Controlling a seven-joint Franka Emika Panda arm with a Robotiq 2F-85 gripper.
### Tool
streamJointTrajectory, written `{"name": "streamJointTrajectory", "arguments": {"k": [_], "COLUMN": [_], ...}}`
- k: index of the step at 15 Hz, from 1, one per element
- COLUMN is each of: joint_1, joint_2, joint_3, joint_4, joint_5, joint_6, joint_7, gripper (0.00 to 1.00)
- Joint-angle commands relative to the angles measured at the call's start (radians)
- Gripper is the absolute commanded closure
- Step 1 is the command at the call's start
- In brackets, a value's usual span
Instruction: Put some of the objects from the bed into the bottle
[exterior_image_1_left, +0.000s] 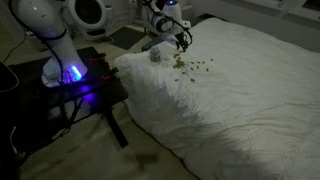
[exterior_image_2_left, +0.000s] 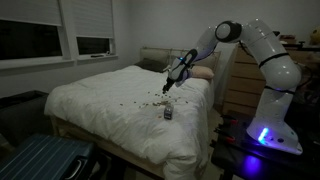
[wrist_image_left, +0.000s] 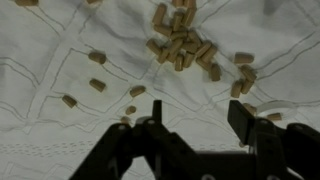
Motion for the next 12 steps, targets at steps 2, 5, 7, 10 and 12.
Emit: {"name": "streamJointTrajectory", "arguments": {"k": [2,5,7,10,12], "joint_1": [0.029,0.025,0.023,0.024,0.025], "joint_2": [0.069,0.1,0.122,0.157,0.179], "joint_3": [-0.052,-0.055,-0.051,-0.05,-0.051], "joint_4": [0.064,0.081,0.093,0.119,0.138], "joint_5": [-0.026,-0.023,-0.023,-0.024,-0.024], "joint_6": [-0.025,-0.034,-0.042,-0.052,-0.059], "joint_7": [0.07,0.079,0.078,0.079,0.081], "gripper": [0.0,0.0,0.0,0.0,0.0]}}
